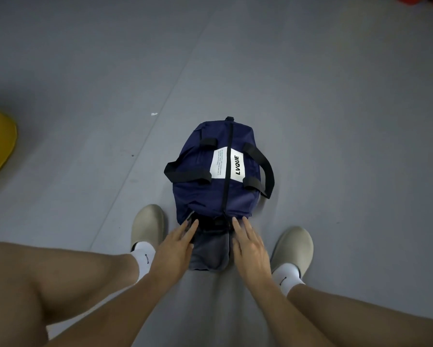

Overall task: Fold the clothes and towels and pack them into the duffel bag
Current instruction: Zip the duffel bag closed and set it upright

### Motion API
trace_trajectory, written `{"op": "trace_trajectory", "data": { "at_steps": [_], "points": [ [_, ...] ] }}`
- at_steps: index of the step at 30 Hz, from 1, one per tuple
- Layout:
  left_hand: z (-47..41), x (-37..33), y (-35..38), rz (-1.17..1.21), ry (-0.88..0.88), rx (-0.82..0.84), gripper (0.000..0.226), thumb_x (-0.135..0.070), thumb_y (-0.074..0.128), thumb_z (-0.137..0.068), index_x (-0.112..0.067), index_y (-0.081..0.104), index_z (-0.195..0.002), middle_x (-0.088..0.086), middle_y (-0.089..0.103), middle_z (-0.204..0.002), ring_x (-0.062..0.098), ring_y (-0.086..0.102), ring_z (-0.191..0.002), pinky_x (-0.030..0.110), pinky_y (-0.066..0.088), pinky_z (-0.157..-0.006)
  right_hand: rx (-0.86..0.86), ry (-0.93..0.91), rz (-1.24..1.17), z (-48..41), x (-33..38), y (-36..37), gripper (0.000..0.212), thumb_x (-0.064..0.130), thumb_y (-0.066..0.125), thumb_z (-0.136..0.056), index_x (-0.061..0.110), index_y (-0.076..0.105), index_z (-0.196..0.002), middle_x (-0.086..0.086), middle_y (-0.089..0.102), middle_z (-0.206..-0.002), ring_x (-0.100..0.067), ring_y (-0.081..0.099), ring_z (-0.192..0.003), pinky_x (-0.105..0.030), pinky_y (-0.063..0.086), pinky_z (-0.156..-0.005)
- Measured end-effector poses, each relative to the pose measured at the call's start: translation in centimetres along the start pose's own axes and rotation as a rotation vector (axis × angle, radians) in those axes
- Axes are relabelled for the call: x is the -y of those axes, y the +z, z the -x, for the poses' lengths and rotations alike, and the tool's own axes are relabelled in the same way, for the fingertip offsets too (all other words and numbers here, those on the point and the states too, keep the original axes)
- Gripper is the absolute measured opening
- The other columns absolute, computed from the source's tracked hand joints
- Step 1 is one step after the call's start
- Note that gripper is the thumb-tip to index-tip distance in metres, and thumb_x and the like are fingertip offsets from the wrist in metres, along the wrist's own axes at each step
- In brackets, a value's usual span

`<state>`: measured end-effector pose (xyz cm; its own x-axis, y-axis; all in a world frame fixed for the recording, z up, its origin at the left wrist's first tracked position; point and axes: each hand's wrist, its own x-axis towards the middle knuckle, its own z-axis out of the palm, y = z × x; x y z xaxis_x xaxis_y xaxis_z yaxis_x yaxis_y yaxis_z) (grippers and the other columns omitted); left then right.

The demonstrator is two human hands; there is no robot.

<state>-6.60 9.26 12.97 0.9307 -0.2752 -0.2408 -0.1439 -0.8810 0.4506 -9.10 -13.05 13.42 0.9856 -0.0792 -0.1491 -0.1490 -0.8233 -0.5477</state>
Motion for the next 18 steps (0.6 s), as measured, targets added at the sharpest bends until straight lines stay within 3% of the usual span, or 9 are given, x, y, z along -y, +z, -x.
{"op": "trace_trajectory", "data": {
  "at_steps": [5,10,13,15,18],
  "points": [
    [-0.1,2.2,3.1,-0.168,0.016,0.225,0.068,-0.033,0.041,-0.106,-0.031,-0.002,-0.159,0.008,0.014,-0.167,0.025,0.024,-0.149,0.032,0.034,-0.115,0.185,0.08,0.039,2.1,-3.2,2.9,0.059,0.025,0.038,-0.105,0.039,0.014,-0.158,0.002,0.013,-0.167,-0.02,0.023,-0.15,-0.032,0.033,-0.116],
    [-0.8,3.4,5.4,-0.229,-0.037,0.356,0.069,-0.04,0.036,-0.107,-0.041,-0.01,-0.158,0.004,-0.005,-0.169,0.026,0.009,-0.154,0.039,0.029,-0.119,0.478,0.082,-0.02,1.3,-6.1,7.8,0.062,0.019,0.039,-0.103,0.04,0.016,-0.157,-0.001,0.0,-0.168,-0.02,0.011,-0.153,-0.029,0.023,-0.119],
    [-1.3,3.5,5.8,-0.252,-0.006,0.385,0.068,-0.037,0.036,-0.106,-0.043,-0.01,-0.157,0.001,-0.005,-0.169,0.027,0.009,-0.153,0.042,0.024,-0.12,0.592,0.095,-0.045,0.1,-5.9,10.0,0.062,0.015,0.042,-0.102,0.037,0.022,-0.156,-0.001,-0.005,-0.167,-0.02,0.014,-0.152,-0.027,0.02,-0.121],
    [-1.5,3.4,5.6,-0.273,0.019,0.383,0.068,-0.036,0.036,-0.107,-0.044,-0.009,-0.157,0.0,-0.003,-0.168,0.026,0.011,-0.153,0.042,0.023,-0.12,0.586,0.068,-0.086,-0.6,-5.3,10.7,0.063,0.009,0.044,-0.099,0.03,0.027,-0.156,-0.002,0.002,-0.166,-0.022,0.021,-0.15,-0.025,0.021,-0.121],
    [-1.6,3.2,5.1,-0.325,0.053,0.379,0.066,-0.034,0.035,-0.107,-0.041,-0.007,-0.158,0.001,-0.001,-0.168,0.026,0.012,-0.153,0.04,0.023,-0.12,0.544,0.092,-0.123,-1.0,-4.4,10.7,0.057,0.005,0.046,-0.097,0.019,0.04,-0.152,-0.007,0.029,-0.158,-0.029,0.034,-0.141,-0.03,0.029,-0.116]
  ]
}}
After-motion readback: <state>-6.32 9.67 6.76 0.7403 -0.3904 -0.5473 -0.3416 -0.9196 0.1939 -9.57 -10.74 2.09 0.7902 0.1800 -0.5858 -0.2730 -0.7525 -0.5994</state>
